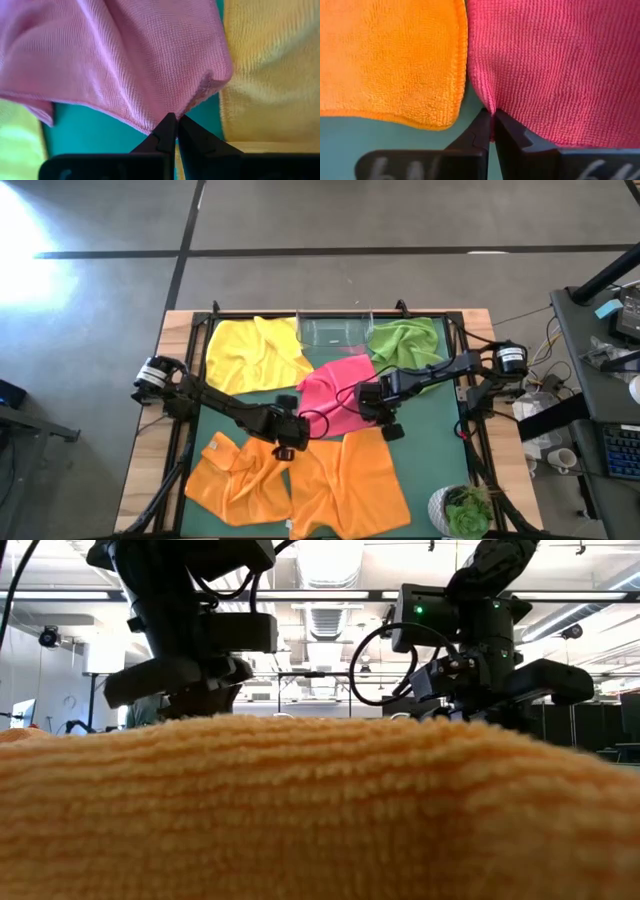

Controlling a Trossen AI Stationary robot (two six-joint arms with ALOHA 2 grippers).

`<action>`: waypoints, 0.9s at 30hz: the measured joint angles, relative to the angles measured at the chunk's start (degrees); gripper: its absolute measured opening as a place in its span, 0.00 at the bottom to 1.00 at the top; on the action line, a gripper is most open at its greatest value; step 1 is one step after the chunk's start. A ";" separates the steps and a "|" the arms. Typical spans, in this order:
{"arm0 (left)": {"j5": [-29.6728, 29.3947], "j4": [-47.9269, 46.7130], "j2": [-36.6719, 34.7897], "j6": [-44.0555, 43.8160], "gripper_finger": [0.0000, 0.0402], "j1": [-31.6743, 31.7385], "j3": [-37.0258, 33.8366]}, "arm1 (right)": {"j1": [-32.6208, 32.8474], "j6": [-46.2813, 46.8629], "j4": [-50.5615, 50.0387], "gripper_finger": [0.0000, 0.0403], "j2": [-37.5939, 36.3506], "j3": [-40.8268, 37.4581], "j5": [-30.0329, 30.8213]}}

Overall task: Fold microfiber towels
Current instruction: Fold the pink microfiber towel

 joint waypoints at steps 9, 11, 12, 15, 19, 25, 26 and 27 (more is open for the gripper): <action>4.10 0.05 -1.05 -6.74 0.00 -0.04 1.69 | 0.14 8.61 -3.02 0.02 -7.20 -0.25 1.21; 4.16 -0.08 -1.84 -6.88 0.00 -0.04 1.79 | 0.09 10.77 -4.14 0.02 -9.02 -0.25 1.06; 4.16 -0.19 -2.19 -6.88 0.00 -0.04 1.85 | 0.11 12.02 -4.43 0.02 -10.09 -0.25 1.04; 4.16 -0.56 -3.96 -6.94 0.00 -0.04 1.88 | 0.81 16.85 -4.61 0.02 -13.51 -0.21 0.97; 4.16 -0.90 -6.97 -6.95 0.00 -0.04 1.50 | 2.88 25.23 -5.77 0.02 -18.28 -0.13 0.64; 4.19 -1.07 -11.54 -7.09 0.00 -0.14 1.40 | 8.83 39.11 -6.01 0.02 -24.03 1.48 0.53; 4.32 -1.63 -12.14 -7.21 0.00 -0.28 1.40 | 9.96 41.13 -5.86 0.02 -24.66 2.06 0.68; 4.58 -1.68 -12.56 -7.84 0.00 -0.40 1.40 | 11.14 42.94 -5.74 0.02 -25.09 2.62 1.23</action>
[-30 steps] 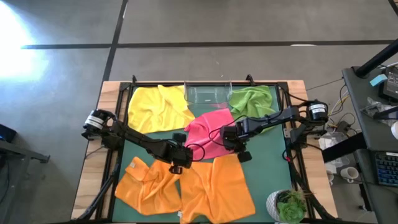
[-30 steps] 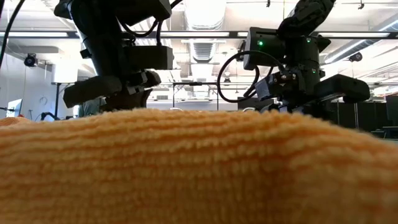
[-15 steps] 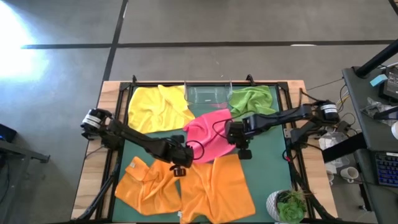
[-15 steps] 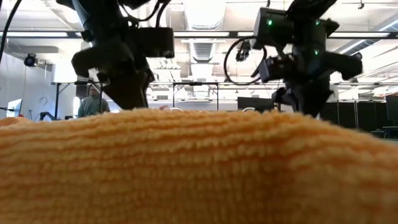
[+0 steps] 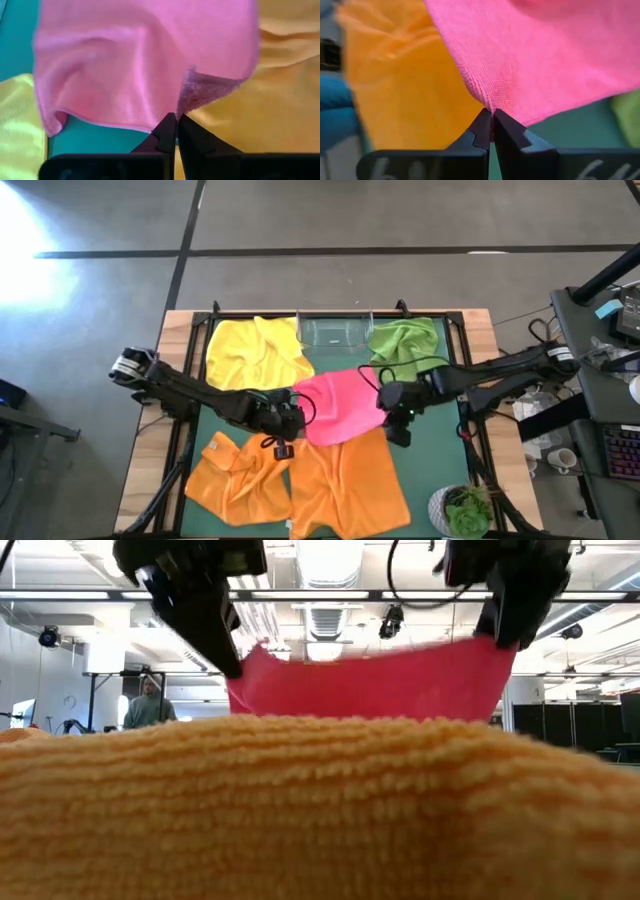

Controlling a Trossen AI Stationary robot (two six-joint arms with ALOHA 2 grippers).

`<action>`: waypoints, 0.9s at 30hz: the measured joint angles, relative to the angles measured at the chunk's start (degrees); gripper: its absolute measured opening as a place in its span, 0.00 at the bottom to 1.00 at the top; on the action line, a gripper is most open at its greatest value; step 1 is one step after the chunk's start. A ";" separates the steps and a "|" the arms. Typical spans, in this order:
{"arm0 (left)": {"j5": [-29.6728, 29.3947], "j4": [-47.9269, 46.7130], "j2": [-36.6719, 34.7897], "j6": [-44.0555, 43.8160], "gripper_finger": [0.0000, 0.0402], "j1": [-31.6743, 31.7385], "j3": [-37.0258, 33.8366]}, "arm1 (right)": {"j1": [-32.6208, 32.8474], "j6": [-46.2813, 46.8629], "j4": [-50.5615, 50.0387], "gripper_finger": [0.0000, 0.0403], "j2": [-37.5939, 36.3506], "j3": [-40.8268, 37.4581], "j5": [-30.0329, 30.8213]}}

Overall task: Fold microfiber towels
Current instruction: Fold the pink microfiber towel

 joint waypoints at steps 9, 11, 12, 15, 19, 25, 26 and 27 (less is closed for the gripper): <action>8.99 -0.29 -2.46 -8.65 0.00 -2.73 -0.09 | 9.51 14.49 -0.40 0.02 1.54 4.69 5.41; 9.69 -0.31 -2.34 -9.73 0.00 -3.61 -0.08 | 11.34 17.68 -0.75 0.02 2.84 5.12 7.17; 9.69 -0.33 -2.30 -10.19 0.00 -4.00 -0.10 | 12.22 18.79 -0.91 0.02 3.65 5.26 8.02; 7.37 -0.30 -2.28 -11.85 0.00 -4.48 -0.34 | 13.92 21.48 -1.43 0.02 5.88 5.35 10.62; 0.04 -1.08 -2.26 -15.77 0.00 -4.47 -0.81 | 14.02 23.60 -2.87 0.02 9.21 5.35 15.01; -5.43 -3.83 -1.26 -27.09 0.00 -4.14 -1.55 | 11.46 22.93 -3.62 0.02 12.39 5.35 23.55; -5.79 -3.79 -1.02 -29.02 0.00 -4.12 -1.75 | 10.80 22.94 -4.37 0.02 12.67 5.35 24.76; -6.40 -3.64 -0.76 -30.79 0.00 -4.12 -2.01 | 10.08 22.92 -5.34 0.02 12.90 5.35 26.04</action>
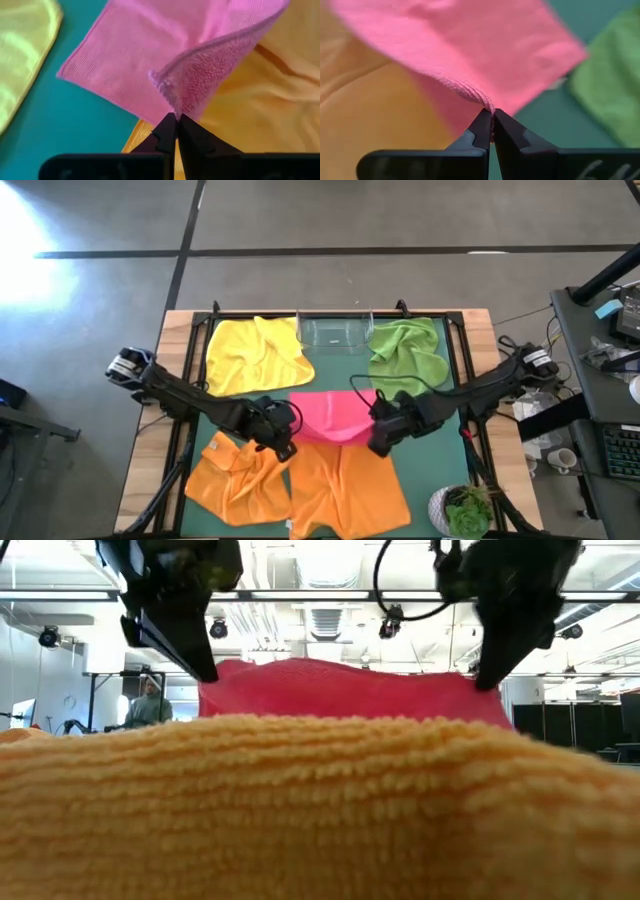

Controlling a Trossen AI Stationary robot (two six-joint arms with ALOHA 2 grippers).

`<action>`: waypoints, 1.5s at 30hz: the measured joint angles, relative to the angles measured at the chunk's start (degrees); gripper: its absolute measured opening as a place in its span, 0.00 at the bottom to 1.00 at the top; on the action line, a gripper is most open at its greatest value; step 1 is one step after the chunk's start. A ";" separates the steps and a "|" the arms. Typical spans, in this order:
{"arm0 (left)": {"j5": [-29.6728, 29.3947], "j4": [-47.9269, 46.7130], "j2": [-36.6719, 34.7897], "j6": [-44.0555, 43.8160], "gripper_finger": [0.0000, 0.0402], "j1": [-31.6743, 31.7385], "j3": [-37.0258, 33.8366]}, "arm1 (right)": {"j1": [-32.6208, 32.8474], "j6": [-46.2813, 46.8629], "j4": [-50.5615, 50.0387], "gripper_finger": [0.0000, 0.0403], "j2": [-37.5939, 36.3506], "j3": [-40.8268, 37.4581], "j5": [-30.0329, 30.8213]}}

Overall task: Fold microfiber towels
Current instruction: Fold the pink microfiber towel

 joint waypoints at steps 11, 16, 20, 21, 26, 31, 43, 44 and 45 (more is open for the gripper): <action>-6.52 -0.12 2.87 -8.77 0.00 0.35 -2.04 | -7.50 -10.19 3.63 0.02 0.36 -4.23 4.46; -7.03 -0.01 5.21 -8.76 0.00 2.20 -2.04 | -10.11 -13.42 7.64 0.02 1.85 -6.58 7.65; -7.28 0.79 7.15 -8.75 0.00 3.91 -2.02 | -11.97 -14.27 7.31 0.02 3.19 -6.92 7.83; -7.24 0.90 7.40 -8.74 0.00 4.27 -1.99 | -12.39 -14.81 7.32 0.02 3.59 -6.95 7.56; -7.15 0.65 7.81 -8.69 0.00 6.05 -2.07 | -13.88 -15.28 7.41 0.02 6.47 -6.95 4.69; -6.91 0.93 8.38 -8.50 0.00 7.28 -2.15 | -14.16 -15.28 7.11 0.02 8.90 -6.11 4.37; -6.87 1.12 8.51 -4.01 0.02 7.93 -2.07 | -14.20 -15.47 5.50 0.02 8.72 -5.46 4.33; -6.87 1.34 8.51 -3.86 0.03 8.02 -2.04 | -14.20 -15.48 5.28 0.03 8.62 -5.46 4.21; -6.87 1.55 8.51 -3.87 0.06 8.14 -2.04 | -14.21 -15.48 5.26 0.04 8.49 -5.46 4.19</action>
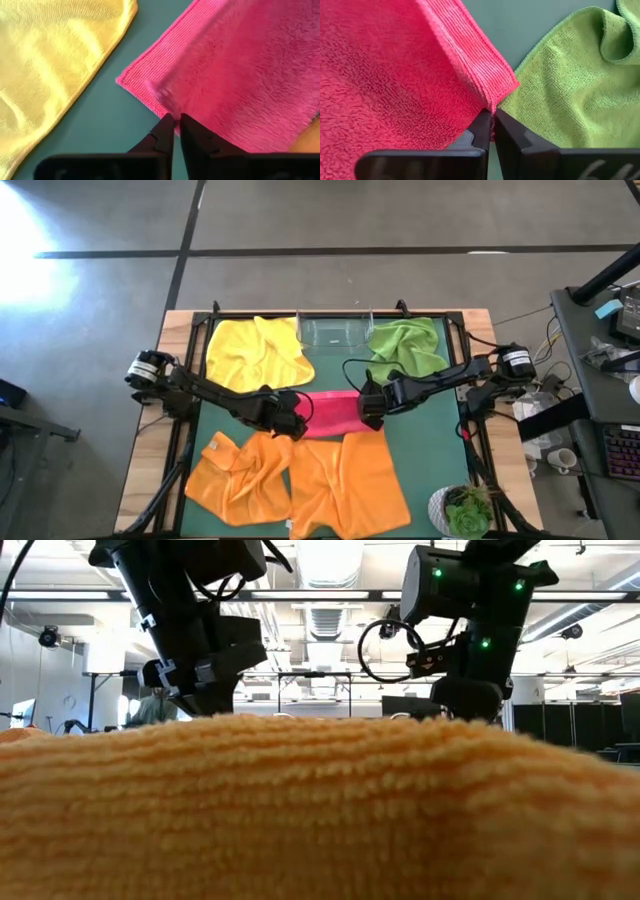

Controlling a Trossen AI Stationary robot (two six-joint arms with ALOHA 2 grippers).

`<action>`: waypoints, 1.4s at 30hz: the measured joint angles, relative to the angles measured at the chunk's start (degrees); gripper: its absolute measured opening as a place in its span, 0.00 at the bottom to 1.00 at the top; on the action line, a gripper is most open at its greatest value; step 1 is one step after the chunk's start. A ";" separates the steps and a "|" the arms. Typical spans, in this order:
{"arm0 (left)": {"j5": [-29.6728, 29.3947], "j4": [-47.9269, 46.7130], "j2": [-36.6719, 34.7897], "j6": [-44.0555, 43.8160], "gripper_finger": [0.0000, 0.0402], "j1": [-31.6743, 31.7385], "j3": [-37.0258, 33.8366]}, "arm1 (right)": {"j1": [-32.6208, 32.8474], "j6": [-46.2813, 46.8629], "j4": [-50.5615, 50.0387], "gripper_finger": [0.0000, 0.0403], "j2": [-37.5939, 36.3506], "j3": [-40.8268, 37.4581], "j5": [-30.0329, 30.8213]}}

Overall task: Fold microfiber towels
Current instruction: Fold the pink microfiber towel

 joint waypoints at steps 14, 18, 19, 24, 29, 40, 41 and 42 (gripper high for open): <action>3.68 0.25 -2.05 0.19 0.33 1.58 0.02 | -3.00 -1.39 -4.22 0.28 -6.54 0.00 -0.76; 4.06 0.44 -5.06 2.80 0.33 1.61 0.02 | -4.19 -3.66 -3.89 0.30 -13.77 0.00 -5.46; 4.10 0.45 -5.66 3.90 0.33 1.61 0.03 | -4.53 -3.78 -3.65 0.30 -15.46 0.00 -7.05; 4.61 1.92 -7.98 7.62 0.33 1.63 0.06 | -6.23 -3.01 -0.07 0.28 -20.20 -0.22 -14.52; 8.41 12.90 -7.08 10.20 0.26 1.65 -3.00 | -6.49 -3.47 1.28 0.25 -19.22 -0.51 -16.55; 15.99 23.62 -5.73 10.26 0.01 3.78 -9.21 | -6.57 -4.11 0.77 0.16 -18.73 -0.50 -16.63; 16.71 23.42 -5.11 10.25 0.01 3.90 -9.33 | -6.59 -4.23 0.77 0.15 -18.73 -0.50 -16.62; 17.09 23.58 -4.29 10.36 0.00 4.10 -9.42 | -6.60 -4.27 0.71 0.13 -18.70 -0.50 -16.61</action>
